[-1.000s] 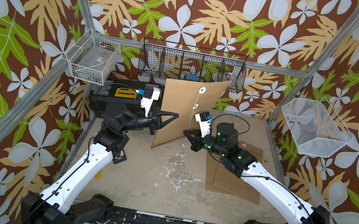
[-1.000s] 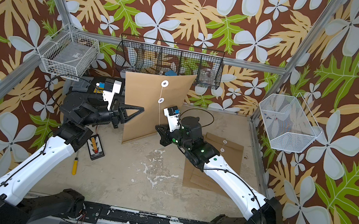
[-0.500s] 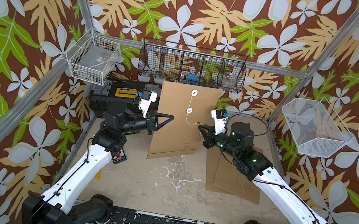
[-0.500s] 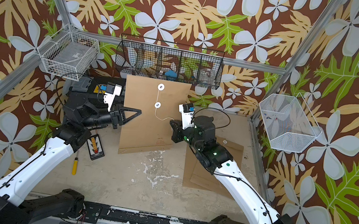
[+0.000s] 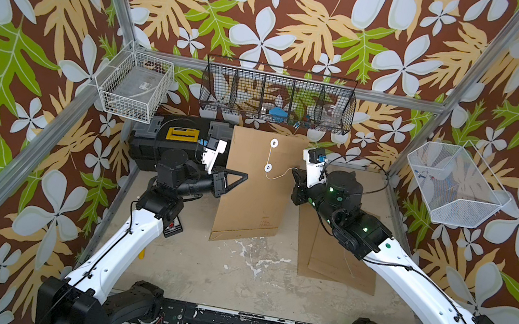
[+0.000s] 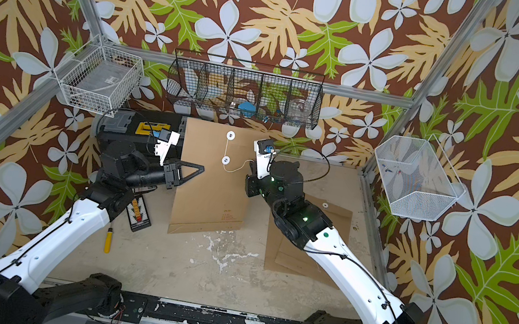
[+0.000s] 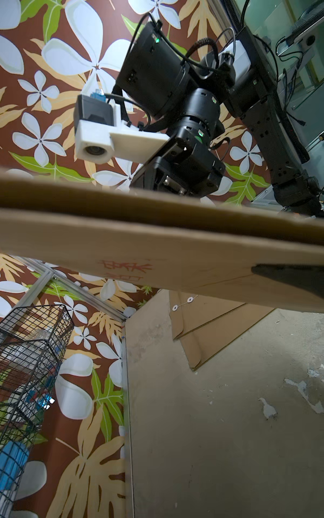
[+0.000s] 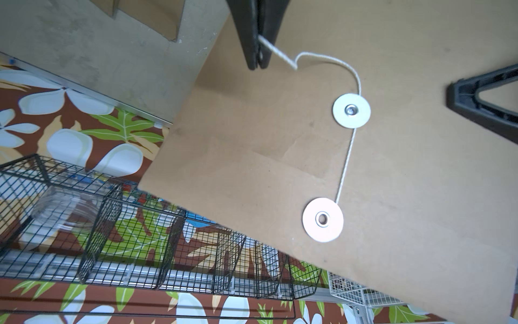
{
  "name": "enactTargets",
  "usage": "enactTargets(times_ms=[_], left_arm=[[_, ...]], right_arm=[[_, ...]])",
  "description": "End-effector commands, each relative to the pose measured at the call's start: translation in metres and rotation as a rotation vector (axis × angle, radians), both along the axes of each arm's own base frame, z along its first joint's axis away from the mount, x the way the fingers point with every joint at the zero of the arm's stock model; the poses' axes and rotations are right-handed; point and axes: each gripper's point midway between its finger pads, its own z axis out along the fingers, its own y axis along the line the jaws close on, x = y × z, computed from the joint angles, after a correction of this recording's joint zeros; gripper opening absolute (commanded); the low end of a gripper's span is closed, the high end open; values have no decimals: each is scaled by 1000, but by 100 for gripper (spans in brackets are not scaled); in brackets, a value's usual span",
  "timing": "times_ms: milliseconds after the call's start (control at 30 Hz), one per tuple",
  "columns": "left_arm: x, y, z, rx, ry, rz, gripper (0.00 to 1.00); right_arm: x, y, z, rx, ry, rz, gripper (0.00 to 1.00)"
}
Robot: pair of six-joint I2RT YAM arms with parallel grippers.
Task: Close the mouth of the file bag
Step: Close the file bag.
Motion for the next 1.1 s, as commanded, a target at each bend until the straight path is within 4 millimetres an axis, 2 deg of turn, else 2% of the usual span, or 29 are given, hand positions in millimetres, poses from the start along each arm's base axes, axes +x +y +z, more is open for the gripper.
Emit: enactTargets(times_ms=[0,100,500,767,1067], left_arm=[[-3,0,10,-27,-18,-12,0],[-5,-1,10,-33,-12,-25,0],[-15,-2,9,-82,13,-57,0],[-20,-2,-16,-74,67,-66,0],[-24,-3,-28,-72,92,-73,0]], right_arm=[[9,-13,4,-64,-47,-89,0],[12,-17,11,-67,-74,-111,0],[24,-20,21,-107,-131,-168,0],[32,-12,24,-113,-141,-162,0],[36,0,23,-107,-126,-128,0]])
